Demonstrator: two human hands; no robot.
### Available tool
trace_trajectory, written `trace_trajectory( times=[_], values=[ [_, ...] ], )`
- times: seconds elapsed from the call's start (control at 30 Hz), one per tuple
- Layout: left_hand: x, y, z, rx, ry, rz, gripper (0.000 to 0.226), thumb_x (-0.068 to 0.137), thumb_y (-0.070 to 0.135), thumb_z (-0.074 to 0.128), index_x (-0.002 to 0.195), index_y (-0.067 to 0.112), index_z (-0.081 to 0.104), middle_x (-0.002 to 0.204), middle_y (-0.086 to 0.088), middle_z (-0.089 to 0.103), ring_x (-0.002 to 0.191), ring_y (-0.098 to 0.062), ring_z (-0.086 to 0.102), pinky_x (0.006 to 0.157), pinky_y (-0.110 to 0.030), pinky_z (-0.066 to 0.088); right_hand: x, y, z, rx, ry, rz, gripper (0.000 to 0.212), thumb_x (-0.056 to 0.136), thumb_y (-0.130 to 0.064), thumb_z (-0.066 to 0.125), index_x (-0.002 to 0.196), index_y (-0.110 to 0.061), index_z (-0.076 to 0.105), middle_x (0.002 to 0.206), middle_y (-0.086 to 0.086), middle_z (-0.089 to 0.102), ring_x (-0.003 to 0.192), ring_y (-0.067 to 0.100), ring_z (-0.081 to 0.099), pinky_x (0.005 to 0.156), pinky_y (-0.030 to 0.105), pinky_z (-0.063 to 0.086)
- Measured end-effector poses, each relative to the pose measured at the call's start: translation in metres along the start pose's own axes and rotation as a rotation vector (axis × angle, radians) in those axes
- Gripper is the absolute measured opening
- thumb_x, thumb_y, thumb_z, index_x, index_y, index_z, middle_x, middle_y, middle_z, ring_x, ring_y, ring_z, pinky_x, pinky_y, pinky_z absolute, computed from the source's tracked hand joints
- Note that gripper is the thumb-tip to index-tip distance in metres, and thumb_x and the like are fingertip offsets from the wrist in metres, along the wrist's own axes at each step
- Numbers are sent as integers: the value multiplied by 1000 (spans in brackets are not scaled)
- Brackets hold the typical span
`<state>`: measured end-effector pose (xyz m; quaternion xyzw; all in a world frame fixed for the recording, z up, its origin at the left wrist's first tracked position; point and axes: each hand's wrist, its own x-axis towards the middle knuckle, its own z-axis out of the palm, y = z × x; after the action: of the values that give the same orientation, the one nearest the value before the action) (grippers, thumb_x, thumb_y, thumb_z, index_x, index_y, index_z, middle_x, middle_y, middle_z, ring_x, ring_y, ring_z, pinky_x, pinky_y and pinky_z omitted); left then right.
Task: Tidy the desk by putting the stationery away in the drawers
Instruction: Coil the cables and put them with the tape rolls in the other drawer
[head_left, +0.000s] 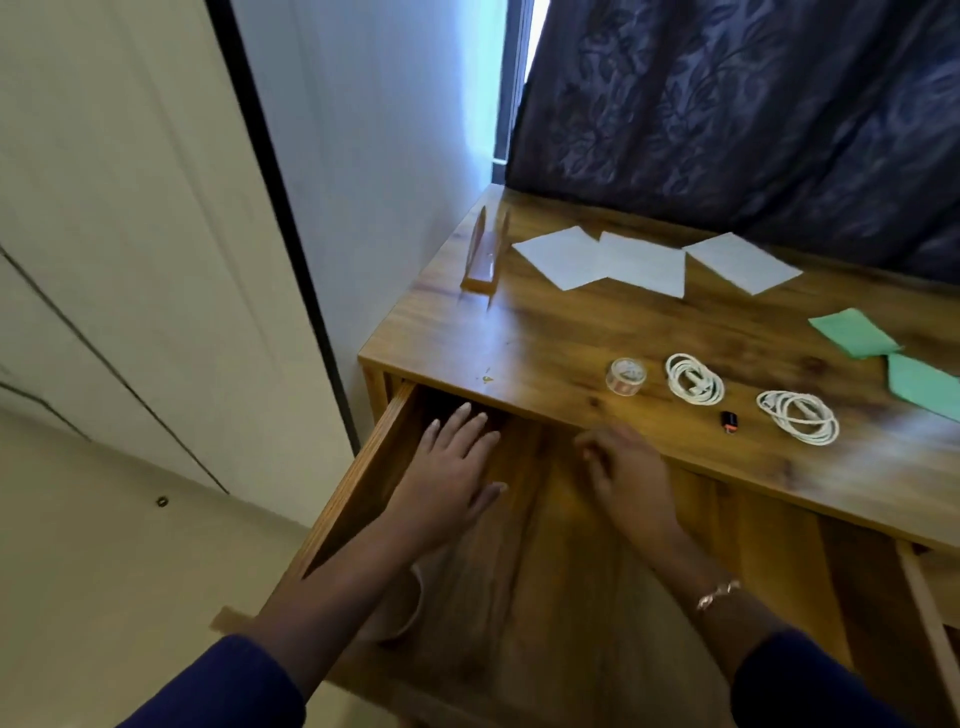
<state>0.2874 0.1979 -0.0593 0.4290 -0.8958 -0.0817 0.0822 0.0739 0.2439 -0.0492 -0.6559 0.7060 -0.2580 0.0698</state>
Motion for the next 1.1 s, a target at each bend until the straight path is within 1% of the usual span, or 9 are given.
trace_trajectory(
  times=[0.1,0.23,0.33,0.5,0.6,0.67,0.8,0.93,1.1],
  values=[
    [21,13,7,53,-92,6,67,95,55,24,149,19,8,158,-6,-6,141,-19,-21,114,-35,-11,45,23,-22,-151,28,72,33,84,-5,57,116,-11,61,120,10,55,105,28,55,86,31,43],
    [26,24,19,40,-169,-21,69,96,51,29,149,19,-3,156,-5,-17,142,-20,-22,112,-31,-13,89,39,-25,-322,-207,108,48,89,-15,55,136,-17,42,150,12,28,131,36,35,103,42,37],
    [17,23,29,64,-213,-27,70,96,51,29,149,19,-4,156,-6,-18,142,-19,-22,112,-31,-13,102,42,-22,-420,-292,88,44,92,-11,48,135,-16,42,145,13,34,126,37,41,95,40,41],
    [-1,12,33,54,-237,-83,70,95,51,31,149,21,-4,157,-5,-15,142,-18,-20,111,-31,-14,98,40,-24,-378,-217,69,43,88,-9,54,130,-13,47,131,12,48,113,35,50,85,37,43],
    [-15,6,25,15,-225,-116,66,96,48,32,149,21,4,158,-2,-4,145,-16,-10,115,-33,-10,77,21,-24,-155,-139,28,36,87,-18,59,120,-8,51,121,12,56,109,30,53,82,34,40],
    [-26,-2,19,-39,-214,-122,56,97,42,36,147,20,20,157,0,15,145,-13,4,116,-36,-7,51,0,-19,-21,-163,-95,33,83,-19,65,112,-7,56,112,11,58,103,27,54,75,28,36],
    [-53,-15,9,-127,-304,-185,37,95,26,45,132,21,47,132,-1,54,126,-12,45,118,-36,6,-14,-42,10,180,-425,-183,40,78,-23,71,115,-16,56,115,1,51,101,14,51,81,25,43],
    [-75,-19,12,-182,-355,-214,32,95,27,46,125,21,54,123,1,60,112,-13,55,101,-30,39,-65,-65,56,113,-697,-235,38,85,-26,62,118,-10,52,122,8,49,111,22,48,89,29,39],
    [-83,-20,17,-232,-311,-209,30,95,23,46,121,18,59,123,0,61,112,-13,55,99,-29,43,-82,-74,88,-73,-808,-245,37,92,-23,47,126,-8,45,126,12,46,110,29,48,90,35,41]
  ],
)
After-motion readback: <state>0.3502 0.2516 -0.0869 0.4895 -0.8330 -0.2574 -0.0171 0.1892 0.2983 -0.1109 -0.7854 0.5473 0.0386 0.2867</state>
